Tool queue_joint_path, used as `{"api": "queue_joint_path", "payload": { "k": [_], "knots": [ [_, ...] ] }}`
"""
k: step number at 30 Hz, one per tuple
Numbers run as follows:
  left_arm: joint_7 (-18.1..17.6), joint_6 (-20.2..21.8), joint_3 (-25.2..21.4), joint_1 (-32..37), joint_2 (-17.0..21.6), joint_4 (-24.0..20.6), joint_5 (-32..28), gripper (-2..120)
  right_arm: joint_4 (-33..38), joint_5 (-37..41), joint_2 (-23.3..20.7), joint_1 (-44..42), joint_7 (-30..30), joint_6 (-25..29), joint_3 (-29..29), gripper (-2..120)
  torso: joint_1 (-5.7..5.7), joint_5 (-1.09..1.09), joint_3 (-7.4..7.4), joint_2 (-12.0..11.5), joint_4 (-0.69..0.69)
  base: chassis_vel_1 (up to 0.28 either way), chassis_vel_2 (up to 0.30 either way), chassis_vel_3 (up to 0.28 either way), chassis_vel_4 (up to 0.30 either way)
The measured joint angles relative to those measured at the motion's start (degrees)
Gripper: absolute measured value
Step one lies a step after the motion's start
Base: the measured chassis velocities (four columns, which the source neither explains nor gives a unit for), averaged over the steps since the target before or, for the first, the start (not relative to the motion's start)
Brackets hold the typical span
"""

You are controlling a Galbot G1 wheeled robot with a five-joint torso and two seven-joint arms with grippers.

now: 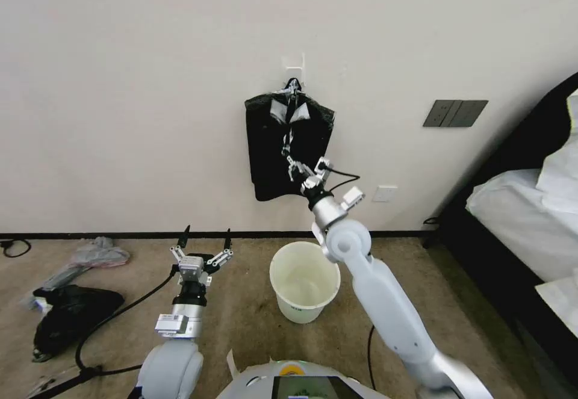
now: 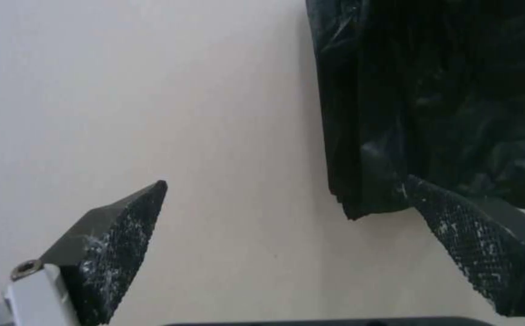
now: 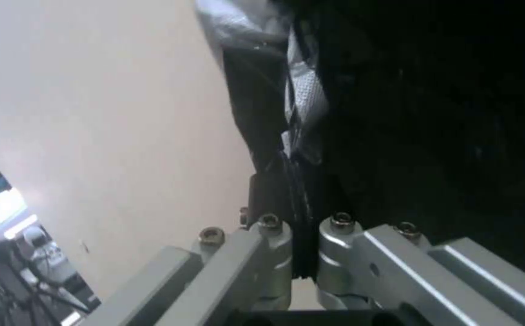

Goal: Place a trash bag onto the trash bin.

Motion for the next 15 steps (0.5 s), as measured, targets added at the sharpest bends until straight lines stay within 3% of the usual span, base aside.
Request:
{"api": "queue_joint_path", "payload": {
  "k": [13, 15],
  "knots": [
    [-0.1, 0.1, 0.8, -0.4, 0.1, 0.0, 0.1, 100, 8.0, -10.5, -5.8, -10.5, -2.9, 0.1, -0.8, 0, 0.0, 0.0, 0.0, 0.0, 0.0, 0.0, 0.0, 0.0, 0.0],
    [-0.4, 1.4, 0.9, -0.3, 0.5, -0.1, 0.4, 100, 8.9, -14.6, -8.6, -13.1, -4.1, 0.9, -1.5, 0, 0.0, 0.01, 0.0, 0.0, 0.0, 0.0, 0.0, 0.0, 0.0]
  ]
}}
